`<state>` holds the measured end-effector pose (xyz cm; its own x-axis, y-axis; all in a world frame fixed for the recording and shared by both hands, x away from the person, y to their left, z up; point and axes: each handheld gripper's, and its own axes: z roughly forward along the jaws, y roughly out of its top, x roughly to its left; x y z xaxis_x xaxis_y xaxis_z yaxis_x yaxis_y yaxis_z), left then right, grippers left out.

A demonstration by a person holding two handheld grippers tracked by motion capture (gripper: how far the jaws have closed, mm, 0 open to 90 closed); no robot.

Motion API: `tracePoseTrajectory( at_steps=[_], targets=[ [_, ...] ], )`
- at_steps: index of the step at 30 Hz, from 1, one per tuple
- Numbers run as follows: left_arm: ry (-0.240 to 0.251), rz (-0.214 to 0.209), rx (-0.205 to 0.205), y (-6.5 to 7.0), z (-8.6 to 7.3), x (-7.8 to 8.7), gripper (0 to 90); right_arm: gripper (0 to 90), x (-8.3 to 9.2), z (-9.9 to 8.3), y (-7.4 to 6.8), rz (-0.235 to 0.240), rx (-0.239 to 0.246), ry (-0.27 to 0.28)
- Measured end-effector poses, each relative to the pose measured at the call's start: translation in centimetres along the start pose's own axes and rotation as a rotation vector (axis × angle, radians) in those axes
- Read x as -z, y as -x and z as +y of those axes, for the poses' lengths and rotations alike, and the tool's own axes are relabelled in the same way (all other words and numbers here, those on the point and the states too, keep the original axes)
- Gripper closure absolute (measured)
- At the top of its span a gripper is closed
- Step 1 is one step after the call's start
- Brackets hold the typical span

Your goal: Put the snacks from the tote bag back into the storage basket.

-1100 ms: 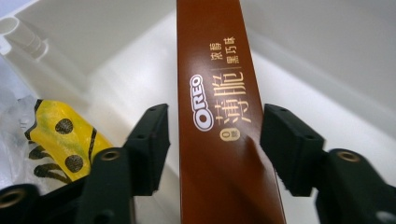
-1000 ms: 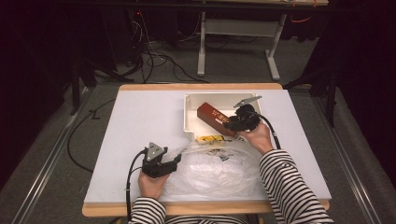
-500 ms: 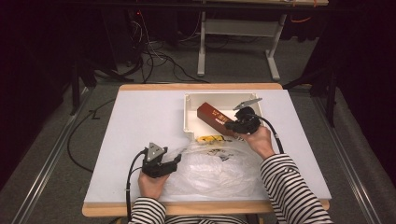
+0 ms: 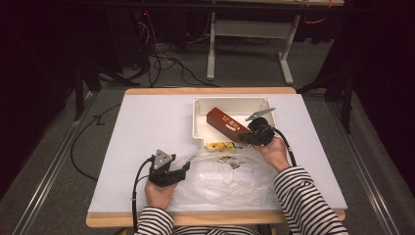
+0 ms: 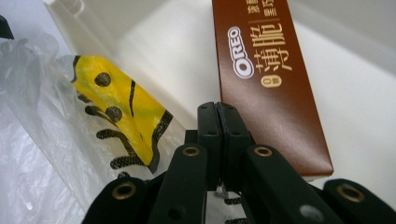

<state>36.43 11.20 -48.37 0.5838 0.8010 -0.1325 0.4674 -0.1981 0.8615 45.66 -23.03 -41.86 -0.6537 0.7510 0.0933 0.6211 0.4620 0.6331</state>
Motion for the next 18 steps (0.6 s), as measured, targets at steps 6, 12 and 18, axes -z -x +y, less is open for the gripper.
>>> tracePoseTrajectory(
  at_steps=[6,12,18],
  targets=[
    [0.002,0.003,0.002,0.0,0.0,0.0,33.4,90.0,-0.3,-0.4,-0.4,0.002,0.018,-0.026],
    [0.001,0.0,0.003,0.0,0.0,0.0,33.4,90.0,-0.8,-0.4,-0.4,-0.004,0.009,-0.063],
    [0.002,0.0,0.005,0.0,0.0,0.0,33.5,90.0,-1.2,-0.2,-0.1,-0.014,-0.004,-0.079]
  ],
)
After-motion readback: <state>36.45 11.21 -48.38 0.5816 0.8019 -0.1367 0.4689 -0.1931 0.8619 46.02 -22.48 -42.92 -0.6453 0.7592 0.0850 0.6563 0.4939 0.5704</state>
